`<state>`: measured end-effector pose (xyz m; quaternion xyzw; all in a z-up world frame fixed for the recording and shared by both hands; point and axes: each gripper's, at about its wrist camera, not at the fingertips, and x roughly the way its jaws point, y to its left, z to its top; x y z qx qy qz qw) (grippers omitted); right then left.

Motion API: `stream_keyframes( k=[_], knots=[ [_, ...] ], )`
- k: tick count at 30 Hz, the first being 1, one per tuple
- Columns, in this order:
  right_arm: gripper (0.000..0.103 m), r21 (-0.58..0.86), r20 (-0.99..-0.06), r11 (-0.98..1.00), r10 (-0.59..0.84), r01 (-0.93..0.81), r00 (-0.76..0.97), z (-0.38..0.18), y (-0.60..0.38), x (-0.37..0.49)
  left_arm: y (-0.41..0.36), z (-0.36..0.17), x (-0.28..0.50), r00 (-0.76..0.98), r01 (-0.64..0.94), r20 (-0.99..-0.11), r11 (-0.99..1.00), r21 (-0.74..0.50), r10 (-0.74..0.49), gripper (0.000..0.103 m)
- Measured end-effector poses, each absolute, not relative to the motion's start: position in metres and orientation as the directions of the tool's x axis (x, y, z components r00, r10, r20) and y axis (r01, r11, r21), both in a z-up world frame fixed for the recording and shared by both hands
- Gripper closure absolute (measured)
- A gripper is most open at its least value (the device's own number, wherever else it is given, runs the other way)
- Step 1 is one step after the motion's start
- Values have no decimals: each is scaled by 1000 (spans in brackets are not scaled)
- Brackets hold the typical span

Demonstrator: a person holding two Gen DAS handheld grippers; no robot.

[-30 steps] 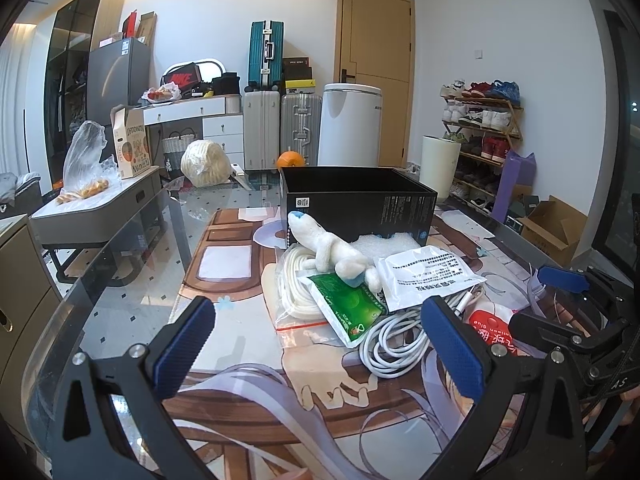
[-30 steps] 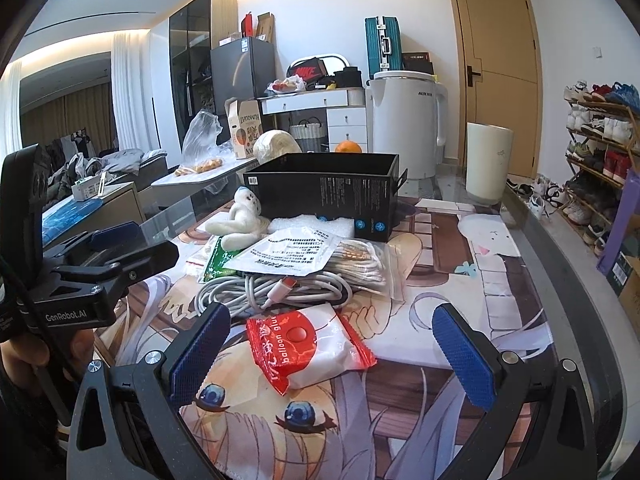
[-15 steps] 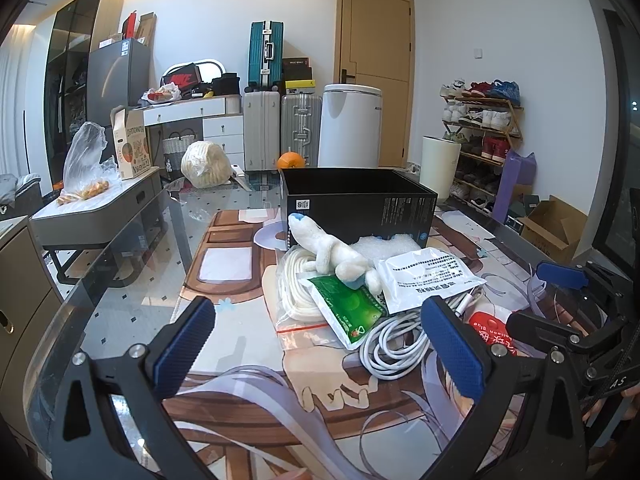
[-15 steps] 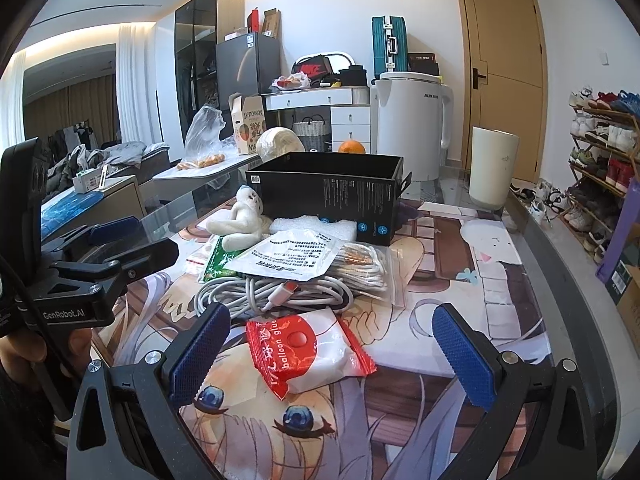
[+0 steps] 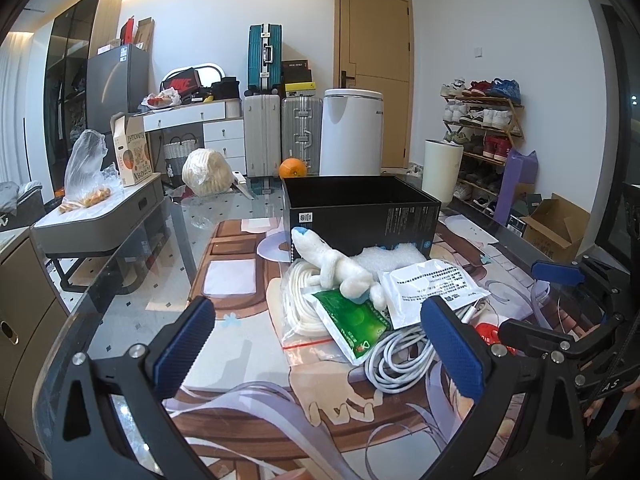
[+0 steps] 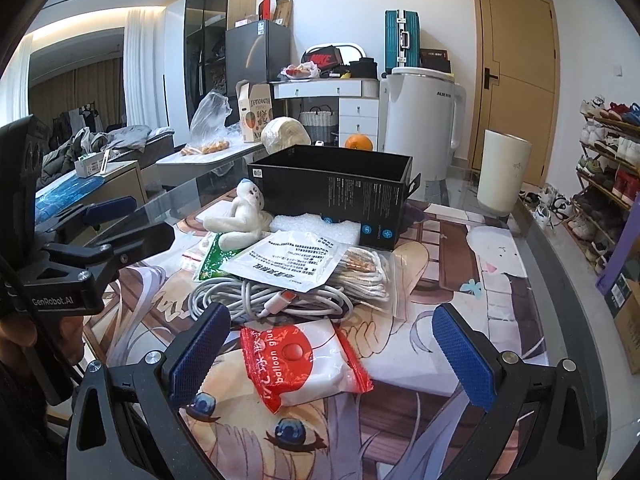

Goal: Organize soft objects

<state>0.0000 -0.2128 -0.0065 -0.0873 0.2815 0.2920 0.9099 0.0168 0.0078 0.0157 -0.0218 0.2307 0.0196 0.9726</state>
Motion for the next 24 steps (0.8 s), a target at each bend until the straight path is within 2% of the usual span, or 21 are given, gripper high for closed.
stream_keyframes(
  k=[11, 16, 24],
  knots=[
    [0, 1, -658, 793, 459, -609, 597, -20, -205, 8, 9, 19, 28, 886, -28, -464, 999, -37, 8, 0],
    [1, 42, -705, 797, 451, -603, 547, -30, -203, 15, 11, 15, 35, 879, -33, -477, 999, -25, 17, 0],
    [1, 53, -740, 788, 443, -613, 506, -37, -194, 17, 11, 7, 40, 861, -18, -509, 999, -31, 0, 0]
  ],
)
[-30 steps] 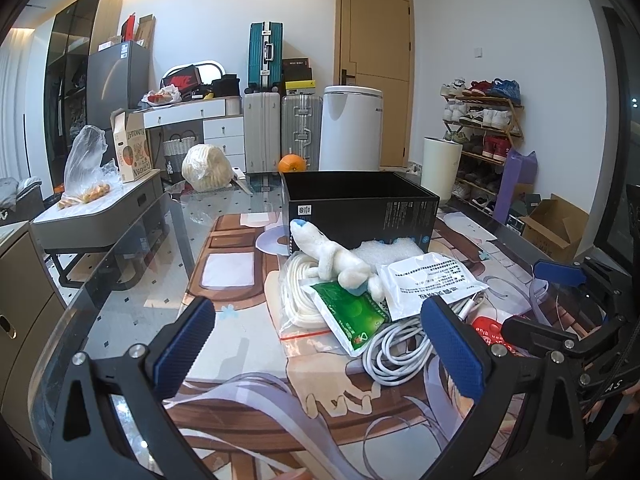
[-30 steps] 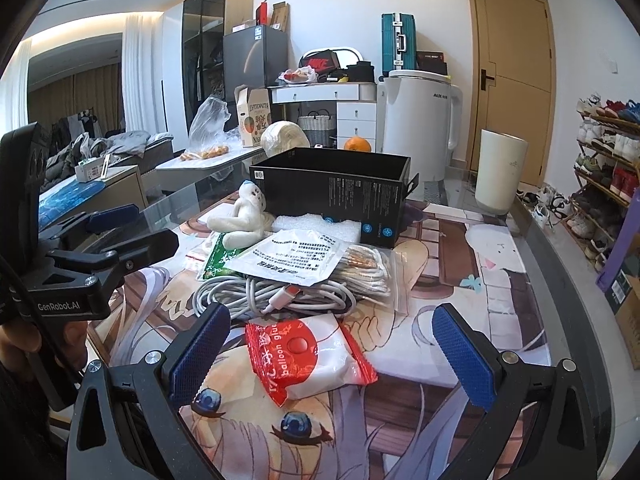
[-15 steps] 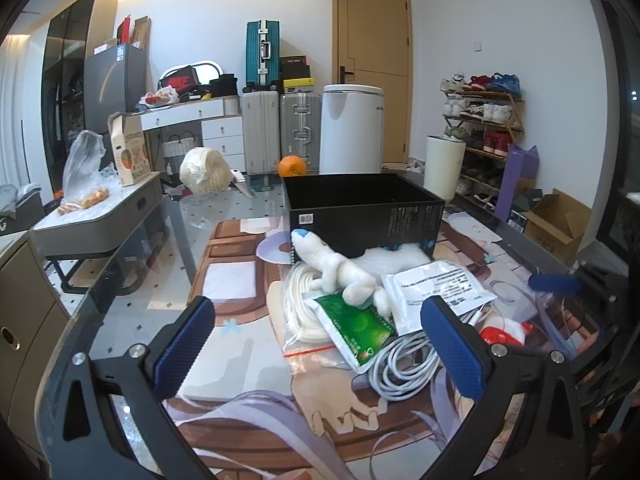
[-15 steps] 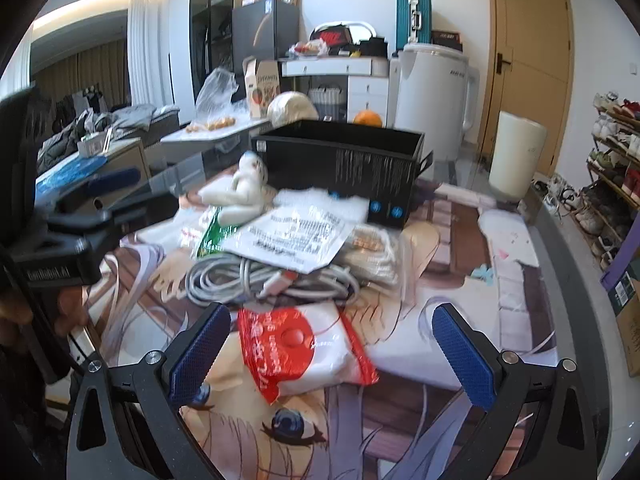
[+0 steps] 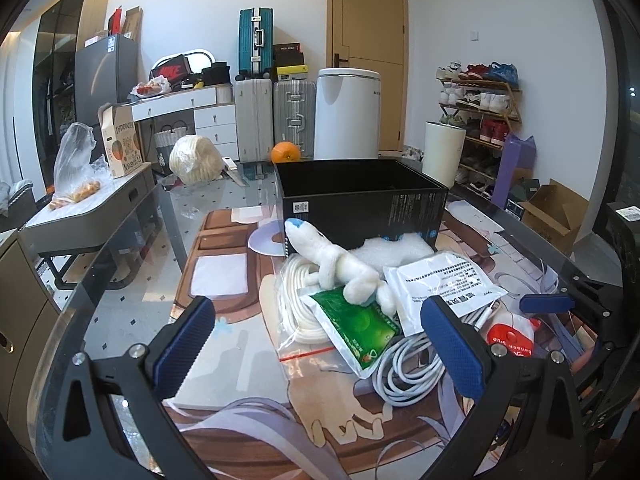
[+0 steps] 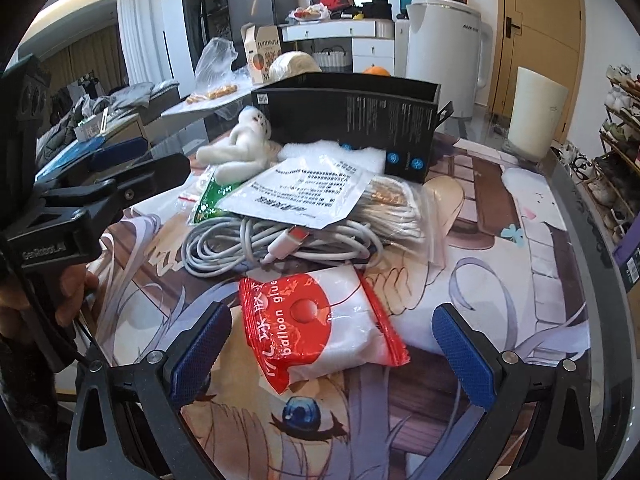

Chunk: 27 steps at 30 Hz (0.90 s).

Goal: Organize soft objects

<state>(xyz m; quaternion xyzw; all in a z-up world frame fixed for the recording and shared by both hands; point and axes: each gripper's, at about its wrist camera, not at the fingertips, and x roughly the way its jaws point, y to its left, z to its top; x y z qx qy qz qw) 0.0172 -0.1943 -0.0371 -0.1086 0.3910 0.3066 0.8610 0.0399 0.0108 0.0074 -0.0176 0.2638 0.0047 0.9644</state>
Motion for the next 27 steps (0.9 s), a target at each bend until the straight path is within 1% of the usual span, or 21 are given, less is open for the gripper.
stream_keyframes(
  k=[4, 12, 13, 14, 15, 16, 20, 24, 27],
  knots=[
    [1, 22, -763, 795, 405, -607, 504, -40, -186, 18, 10, 6, 41, 856, -14, -517, 999, -30, -3, 0],
    [1, 25, -779, 801, 390, -599, 490, -40, -184, 22, 17, 6, 43, 853, -27, -521, 997, -68, -13, 0],
    [3, 25, -776, 800, 394, -600, 493, -40, -184, 22, 17, 6, 43, 854, -26, -521, 997, -69, -14, 0],
    [7, 25, -770, 799, 398, -600, 498, -40, -185, 21, 17, 6, 42, 854, -26, -521, 997, -68, -13, 0],
    [23, 22, -764, 798, 402, -602, 504, -40, -186, 19, 17, 6, 43, 853, -27, -521, 998, -64, -10, 0],
    [30, 22, -750, 791, 417, -611, 513, -38, -186, 16, 16, 6, 43, 853, -28, -522, 998, -62, -9, 0],
    [36, 17, -730, 781, 437, -624, 526, -36, -187, 10, 16, 6, 44, 852, -28, -524, 998, -59, -7, 0],
    [51, 18, -725, 761, 457, -649, 516, -35, -190, 1, 16, 5, 44, 851, -27, -525, 998, -57, -7, 0],
    [52, 20, -724, 762, 458, -647, 516, -34, -193, 1, 16, 5, 45, 847, -30, -532, 999, -44, 2, 0]
  ],
)
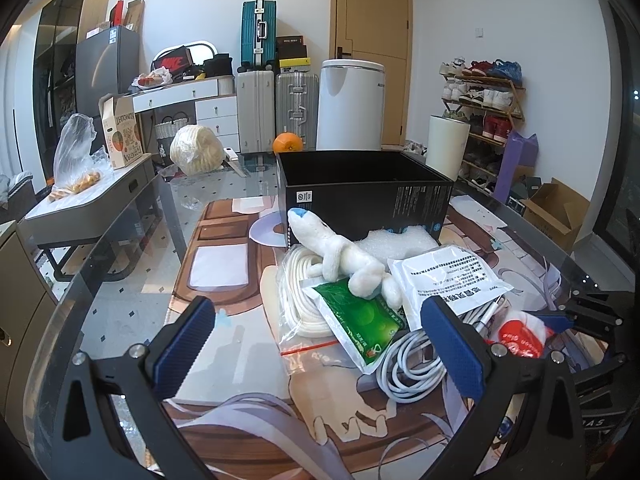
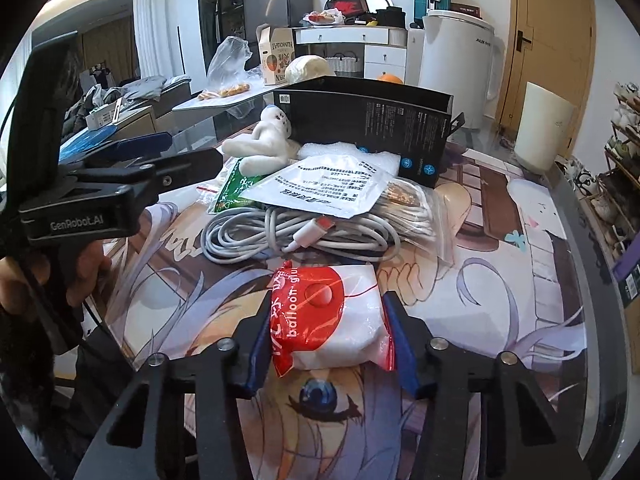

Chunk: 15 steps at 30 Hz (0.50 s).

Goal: Organize soft objects
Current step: 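Grasp the red-and-white balloon bag with the right tool while the left tool reaches the white plush toy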

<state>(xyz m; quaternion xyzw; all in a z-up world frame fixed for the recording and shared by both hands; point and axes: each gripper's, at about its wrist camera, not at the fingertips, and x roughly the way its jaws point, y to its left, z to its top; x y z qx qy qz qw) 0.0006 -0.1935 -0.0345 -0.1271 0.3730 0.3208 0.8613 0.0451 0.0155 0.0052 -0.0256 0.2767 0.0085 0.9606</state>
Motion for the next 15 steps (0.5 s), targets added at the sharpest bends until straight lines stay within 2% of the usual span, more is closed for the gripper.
stream_keyframes(
  k=[15],
  knots=[
    [52, 9, -644, 779, 484, -627, 592, -8, -208, -6, 15, 13, 63, 828, -74, -560, 996, -53, 32, 0]
  ],
)
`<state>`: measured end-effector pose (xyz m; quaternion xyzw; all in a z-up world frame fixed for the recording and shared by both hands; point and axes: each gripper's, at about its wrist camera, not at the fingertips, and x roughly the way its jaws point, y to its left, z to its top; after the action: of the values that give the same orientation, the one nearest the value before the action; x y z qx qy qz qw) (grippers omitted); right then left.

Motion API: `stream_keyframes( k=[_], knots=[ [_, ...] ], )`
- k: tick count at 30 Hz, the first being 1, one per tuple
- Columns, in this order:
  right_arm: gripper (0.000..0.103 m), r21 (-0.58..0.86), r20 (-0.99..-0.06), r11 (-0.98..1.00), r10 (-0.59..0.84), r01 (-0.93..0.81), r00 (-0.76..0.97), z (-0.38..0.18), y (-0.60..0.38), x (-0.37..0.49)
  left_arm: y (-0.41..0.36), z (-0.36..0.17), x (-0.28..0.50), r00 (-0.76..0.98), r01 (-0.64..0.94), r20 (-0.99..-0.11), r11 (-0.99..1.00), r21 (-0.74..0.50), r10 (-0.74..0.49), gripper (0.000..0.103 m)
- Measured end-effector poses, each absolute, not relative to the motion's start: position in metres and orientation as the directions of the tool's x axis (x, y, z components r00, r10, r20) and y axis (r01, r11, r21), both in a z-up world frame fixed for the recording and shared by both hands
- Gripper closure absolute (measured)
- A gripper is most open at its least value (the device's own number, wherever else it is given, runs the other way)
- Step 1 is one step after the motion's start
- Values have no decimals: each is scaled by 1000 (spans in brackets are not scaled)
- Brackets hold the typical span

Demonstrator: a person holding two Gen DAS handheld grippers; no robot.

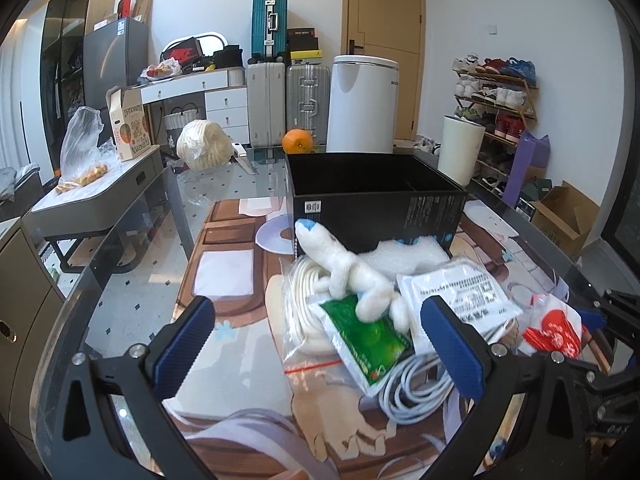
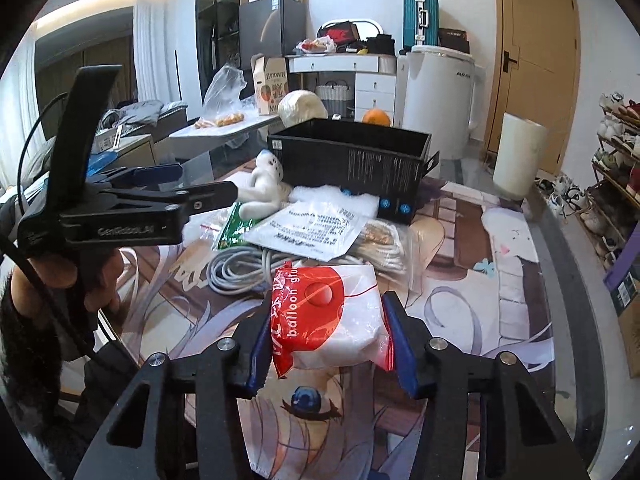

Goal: Organize soft objects
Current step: 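Grasp the red-and-white balloon bag with the right tool while the left tool reaches the white plush toy, then close the left tool on the white plush toy while the right tool holds the red bag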

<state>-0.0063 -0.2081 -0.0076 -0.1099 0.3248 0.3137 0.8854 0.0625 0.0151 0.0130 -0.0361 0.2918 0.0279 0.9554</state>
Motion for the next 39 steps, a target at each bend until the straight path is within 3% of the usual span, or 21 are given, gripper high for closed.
stream_keyframes(
  k=[12, 21, 26, 31, 34, 39],
  knots=[
    [52, 12, -615, 797, 482, -604, 624, 2, -215, -5, 7, 7, 111, 762, -115, -643, 993, -16, 78, 0],
    [52, 26, -618, 796, 488, -605, 616, 1, -216, -5, 9, -6, 129, 710, -95, -704, 994, -57, 27, 2],
    [52, 29, -622, 793, 491, -608, 610, 0, -216, -4, 12, -8, 132, 695, -78, -719, 992, -98, -16, 25],
    [52, 26, -620, 797, 486, -604, 615, 0, -217, -5, 12, -3, 125, 723, -47, -689, 991, -121, -50, 58],
    [52, 25, -617, 799, 485, -601, 620, 1, -217, -5, 11, 0, 117, 736, -21, -673, 992, -123, -68, 66],
    [52, 19, -614, 797, 485, -603, 623, 1, -214, -6, 13, 5, 99, 766, 3, -638, 993, -122, -80, 68]
  ],
)
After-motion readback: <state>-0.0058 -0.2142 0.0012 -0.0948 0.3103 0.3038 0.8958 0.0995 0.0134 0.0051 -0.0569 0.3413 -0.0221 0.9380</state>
